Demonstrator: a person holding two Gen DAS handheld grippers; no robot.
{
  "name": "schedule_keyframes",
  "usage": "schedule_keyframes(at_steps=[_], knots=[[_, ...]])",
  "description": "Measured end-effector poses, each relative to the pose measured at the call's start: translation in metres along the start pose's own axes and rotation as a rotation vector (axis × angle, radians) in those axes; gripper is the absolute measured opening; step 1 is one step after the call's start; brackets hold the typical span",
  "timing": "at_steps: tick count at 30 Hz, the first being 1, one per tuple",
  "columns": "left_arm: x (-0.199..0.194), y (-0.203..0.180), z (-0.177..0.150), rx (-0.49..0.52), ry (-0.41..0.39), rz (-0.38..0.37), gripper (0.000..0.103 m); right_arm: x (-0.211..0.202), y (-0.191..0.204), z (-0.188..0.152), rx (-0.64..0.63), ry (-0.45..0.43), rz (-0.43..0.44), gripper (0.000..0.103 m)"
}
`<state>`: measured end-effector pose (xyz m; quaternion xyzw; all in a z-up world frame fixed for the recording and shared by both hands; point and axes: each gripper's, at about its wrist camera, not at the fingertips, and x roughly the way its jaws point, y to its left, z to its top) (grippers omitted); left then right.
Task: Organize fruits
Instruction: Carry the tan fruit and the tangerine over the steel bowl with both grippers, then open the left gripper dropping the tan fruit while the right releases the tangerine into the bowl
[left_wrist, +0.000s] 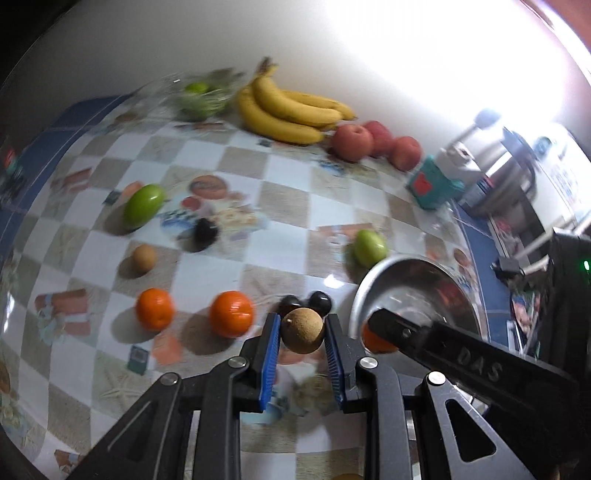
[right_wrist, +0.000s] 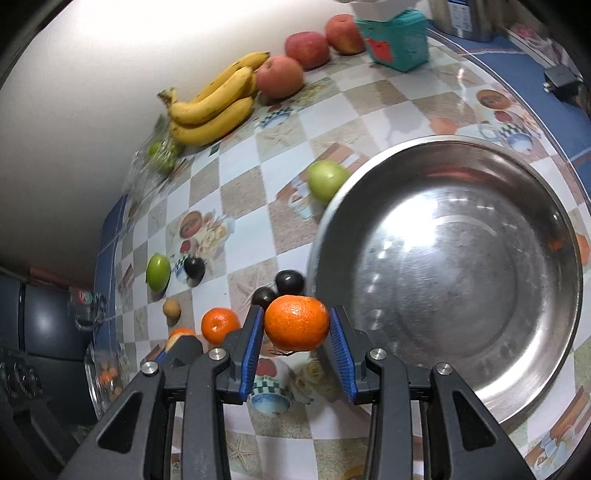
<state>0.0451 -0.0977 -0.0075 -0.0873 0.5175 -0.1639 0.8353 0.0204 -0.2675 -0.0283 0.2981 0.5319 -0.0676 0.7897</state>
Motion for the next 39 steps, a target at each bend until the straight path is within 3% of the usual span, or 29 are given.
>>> schedule_keyframes(at_steps=[15,24,31,39], knots=[[0.022,-0.063,-0.010,0.173,0.030,-0.050,0.026,-0.027,-0.070,0.022,0.187,-0.099,-0.098,0.038],[0.052,-0.081,-0.018,0.175,0.127,-0.057,0.026,-0.036,-0.112,0.025,0.300,-0.130,-0.173,0.038],[0.062,-0.105,-0.023,0.237,0.134,-0.074,0.026,-0.037,-0.132,0.023,0.343,-0.129,-0.229,0.038],[0.072,-0.106,-0.029,0.250,0.181,-0.083,0.026,-0.031,-0.135,0.021,0.345,-0.106,-0.254,0.039]])
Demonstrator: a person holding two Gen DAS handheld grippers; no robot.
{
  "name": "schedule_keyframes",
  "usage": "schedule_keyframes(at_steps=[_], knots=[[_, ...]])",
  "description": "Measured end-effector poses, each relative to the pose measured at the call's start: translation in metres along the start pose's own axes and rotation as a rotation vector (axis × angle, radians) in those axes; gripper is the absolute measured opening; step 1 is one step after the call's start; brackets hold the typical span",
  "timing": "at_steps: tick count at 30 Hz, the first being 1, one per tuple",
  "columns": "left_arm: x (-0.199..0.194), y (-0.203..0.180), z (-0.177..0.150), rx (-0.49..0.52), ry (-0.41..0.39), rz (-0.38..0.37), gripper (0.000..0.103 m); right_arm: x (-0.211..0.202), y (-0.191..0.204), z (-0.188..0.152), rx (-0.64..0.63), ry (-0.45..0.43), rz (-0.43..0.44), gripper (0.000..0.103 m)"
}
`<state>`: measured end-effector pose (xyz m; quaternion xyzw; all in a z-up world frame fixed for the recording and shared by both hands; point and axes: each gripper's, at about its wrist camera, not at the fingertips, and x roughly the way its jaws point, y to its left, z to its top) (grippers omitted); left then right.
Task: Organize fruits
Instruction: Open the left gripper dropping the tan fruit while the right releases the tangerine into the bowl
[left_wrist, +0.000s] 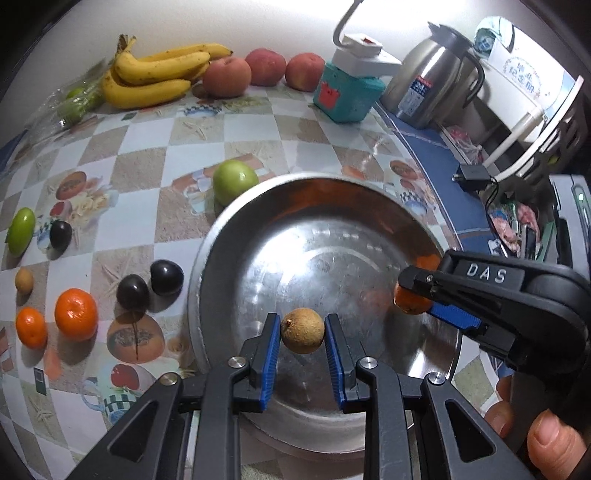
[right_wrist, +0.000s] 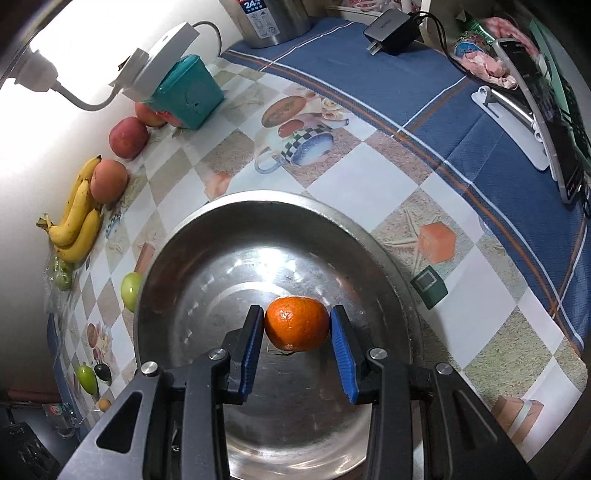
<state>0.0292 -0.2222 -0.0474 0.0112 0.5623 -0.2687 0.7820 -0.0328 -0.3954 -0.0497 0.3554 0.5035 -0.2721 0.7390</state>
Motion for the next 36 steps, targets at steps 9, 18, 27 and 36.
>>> schedule_keyframes(at_steps=[9,18,27,36], knots=[[0.004,0.002,-0.004,-0.005,0.019,0.007,0.027,0.004,0.001,-0.002,0.003,0.008,-0.019,0.039],[0.005,0.003,-0.003,-0.023,0.033,-0.013,0.029,0.003,0.001,-0.002,0.010,0.002,-0.026,0.039],[-0.010,0.003,0.001,-0.026,-0.025,-0.026,0.045,-0.006,0.002,0.000,0.010,-0.036,-0.011,0.039],[-0.037,0.026,0.011,-0.125,-0.141,0.034,0.048,-0.012,0.007,0.002,-0.003,-0.061,-0.003,0.039]])
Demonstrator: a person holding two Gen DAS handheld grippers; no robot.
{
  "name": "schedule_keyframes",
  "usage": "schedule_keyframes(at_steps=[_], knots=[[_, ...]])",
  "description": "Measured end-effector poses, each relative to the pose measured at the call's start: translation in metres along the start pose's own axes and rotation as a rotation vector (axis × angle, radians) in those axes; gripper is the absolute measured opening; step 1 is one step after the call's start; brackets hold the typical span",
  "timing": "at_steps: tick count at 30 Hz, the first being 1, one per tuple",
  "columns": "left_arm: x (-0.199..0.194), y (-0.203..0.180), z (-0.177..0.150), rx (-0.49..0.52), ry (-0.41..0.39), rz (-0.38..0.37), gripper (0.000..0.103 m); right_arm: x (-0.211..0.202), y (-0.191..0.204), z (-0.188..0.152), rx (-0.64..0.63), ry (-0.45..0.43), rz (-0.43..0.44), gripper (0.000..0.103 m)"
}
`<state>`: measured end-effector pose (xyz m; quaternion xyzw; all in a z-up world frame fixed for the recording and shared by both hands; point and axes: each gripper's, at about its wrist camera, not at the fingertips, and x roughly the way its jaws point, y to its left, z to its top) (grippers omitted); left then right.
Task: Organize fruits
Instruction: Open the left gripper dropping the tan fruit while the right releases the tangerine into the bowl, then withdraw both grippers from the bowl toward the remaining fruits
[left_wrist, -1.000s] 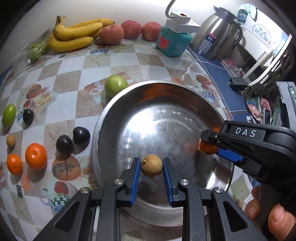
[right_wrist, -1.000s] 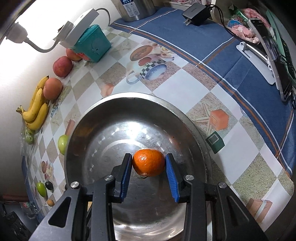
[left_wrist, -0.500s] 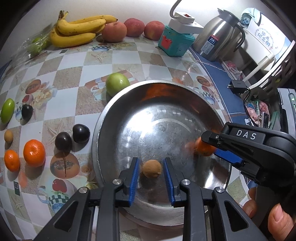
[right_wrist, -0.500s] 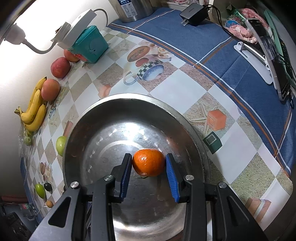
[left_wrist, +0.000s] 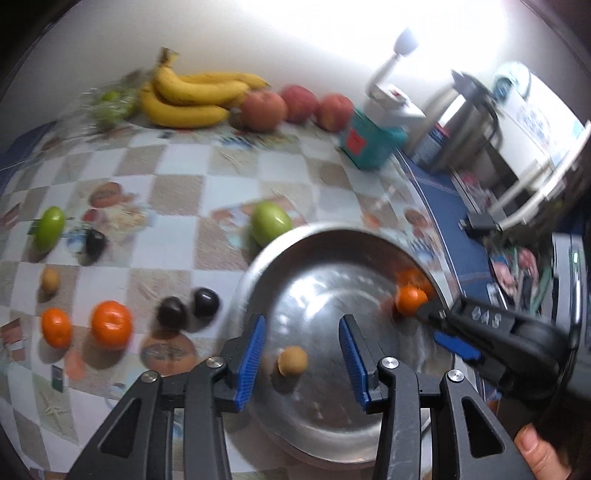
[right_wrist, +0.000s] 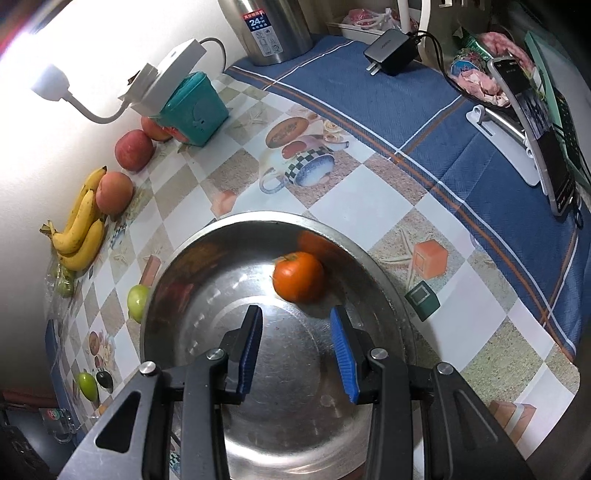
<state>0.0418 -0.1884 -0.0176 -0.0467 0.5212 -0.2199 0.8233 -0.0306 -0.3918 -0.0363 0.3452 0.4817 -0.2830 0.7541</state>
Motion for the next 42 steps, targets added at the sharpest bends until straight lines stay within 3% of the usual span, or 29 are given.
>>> schedule_keyframes(at_steps=[6,10,15,18,20,22,24,29,42], knots=[[-0.013,0.039,0.006,-0.160,-0.046,0.119,0.057,0.001,0.007,-0.003,-0.033,0.011,0.019,0.039],[-0.016,0.067,0.005,-0.272,-0.044,0.162,0.060,0.000,0.012,-0.004,-0.056,0.003,0.017,0.039],[-0.018,0.084,-0.001,-0.341,-0.028,0.203,0.071,-0.001,0.023,-0.006,-0.116,-0.003,0.013,0.040],[-0.015,0.092,-0.005,-0.380,-0.010,0.216,0.081,-0.001,0.031,-0.008,-0.159,-0.009,0.012,0.054],[-0.014,0.095,-0.007,-0.392,-0.005,0.227,0.083,0.000,0.035,-0.010,-0.184,-0.013,0.007,0.069],[-0.014,0.097,-0.008,-0.399,-0.003,0.249,0.086,0.001,0.039,-0.011,-0.204,-0.015,-0.001,0.077],[-0.013,0.098,-0.008,-0.404,-0.004,0.267,0.096,0.002,0.042,-0.012,-0.220,-0.016,-0.007,0.080],[-0.014,0.099,-0.008,-0.401,-0.009,0.284,0.102,0.004,0.047,-0.015,-0.254,-0.024,-0.015,0.088],[-0.014,0.111,-0.009,-0.441,0.005,0.284,0.103,0.007,0.056,-0.020,-0.304,-0.041,-0.014,0.101]])
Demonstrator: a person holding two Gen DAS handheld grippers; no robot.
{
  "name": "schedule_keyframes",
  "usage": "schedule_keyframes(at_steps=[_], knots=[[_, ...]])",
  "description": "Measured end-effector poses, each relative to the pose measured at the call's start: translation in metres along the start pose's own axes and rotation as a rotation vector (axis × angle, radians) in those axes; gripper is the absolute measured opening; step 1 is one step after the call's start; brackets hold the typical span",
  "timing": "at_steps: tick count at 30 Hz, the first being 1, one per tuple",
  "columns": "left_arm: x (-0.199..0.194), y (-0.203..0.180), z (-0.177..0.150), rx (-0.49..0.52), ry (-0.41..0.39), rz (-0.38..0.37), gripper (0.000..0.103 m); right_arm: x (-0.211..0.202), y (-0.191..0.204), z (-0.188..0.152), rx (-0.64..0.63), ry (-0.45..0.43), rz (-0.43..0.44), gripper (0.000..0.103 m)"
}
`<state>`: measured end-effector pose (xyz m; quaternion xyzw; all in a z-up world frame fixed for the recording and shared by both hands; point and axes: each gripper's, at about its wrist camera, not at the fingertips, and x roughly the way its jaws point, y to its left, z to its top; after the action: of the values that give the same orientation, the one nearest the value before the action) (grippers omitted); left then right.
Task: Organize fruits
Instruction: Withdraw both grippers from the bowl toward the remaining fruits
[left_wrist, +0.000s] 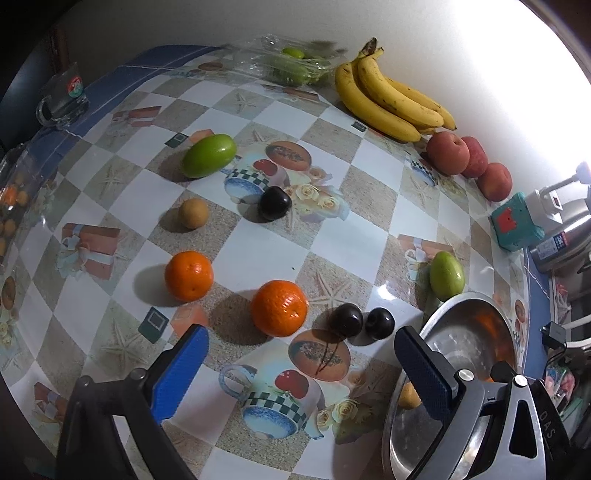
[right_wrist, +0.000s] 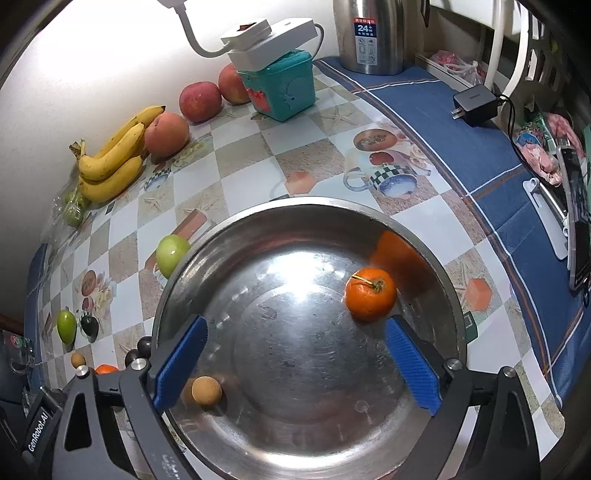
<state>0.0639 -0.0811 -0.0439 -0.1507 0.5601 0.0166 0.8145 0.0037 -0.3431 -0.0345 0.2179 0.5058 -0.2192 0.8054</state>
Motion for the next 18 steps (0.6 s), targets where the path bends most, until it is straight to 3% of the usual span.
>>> schedule_keyframes(at_steps=[18], knots=[[-0.019,0.068,0.039,-0.156,-0.078,0.020,0.103,-0.005,0.049,-0.008,-0.129,0.003,0.156,0.103]])
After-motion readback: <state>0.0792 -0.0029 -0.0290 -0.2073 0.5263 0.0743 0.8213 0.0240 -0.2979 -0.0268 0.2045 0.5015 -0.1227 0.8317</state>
